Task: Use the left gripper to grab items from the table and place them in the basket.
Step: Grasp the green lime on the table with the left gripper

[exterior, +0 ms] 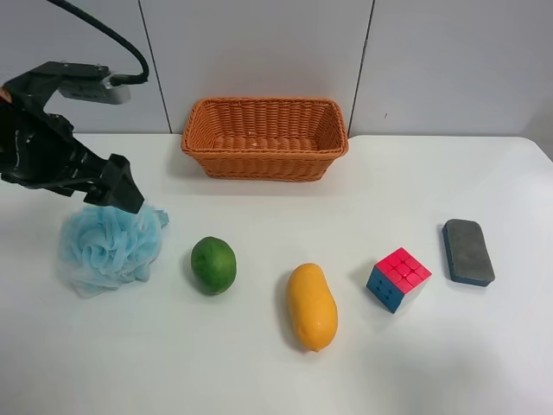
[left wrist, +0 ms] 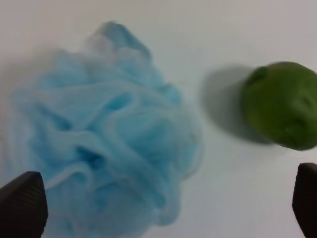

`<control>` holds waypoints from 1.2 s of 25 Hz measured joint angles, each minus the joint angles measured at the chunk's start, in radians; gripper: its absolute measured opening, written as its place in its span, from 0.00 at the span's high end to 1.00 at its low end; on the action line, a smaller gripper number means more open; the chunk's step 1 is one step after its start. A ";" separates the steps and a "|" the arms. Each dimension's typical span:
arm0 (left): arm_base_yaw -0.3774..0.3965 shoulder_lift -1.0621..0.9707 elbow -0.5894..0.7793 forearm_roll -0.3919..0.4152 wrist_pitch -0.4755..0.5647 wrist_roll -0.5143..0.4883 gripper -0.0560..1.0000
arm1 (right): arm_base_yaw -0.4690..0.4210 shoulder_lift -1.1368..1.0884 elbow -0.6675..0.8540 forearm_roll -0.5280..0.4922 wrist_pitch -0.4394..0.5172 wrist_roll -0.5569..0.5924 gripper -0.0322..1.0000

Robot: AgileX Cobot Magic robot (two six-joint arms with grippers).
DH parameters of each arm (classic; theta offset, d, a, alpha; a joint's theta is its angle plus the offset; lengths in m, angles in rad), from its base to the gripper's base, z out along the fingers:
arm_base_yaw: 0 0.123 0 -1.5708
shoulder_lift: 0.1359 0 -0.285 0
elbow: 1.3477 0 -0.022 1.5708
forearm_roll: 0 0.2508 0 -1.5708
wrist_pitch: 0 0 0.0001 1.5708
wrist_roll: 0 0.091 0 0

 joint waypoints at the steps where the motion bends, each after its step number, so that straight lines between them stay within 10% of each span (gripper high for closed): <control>1: -0.022 0.000 0.000 0.004 0.001 0.000 0.00 | 0.000 0.000 0.000 0.000 0.000 0.000 0.01; 30: -0.348 0.314 -0.038 -0.085 -0.185 -0.252 0.00 | 0.000 0.000 0.000 0.000 0.000 0.000 0.01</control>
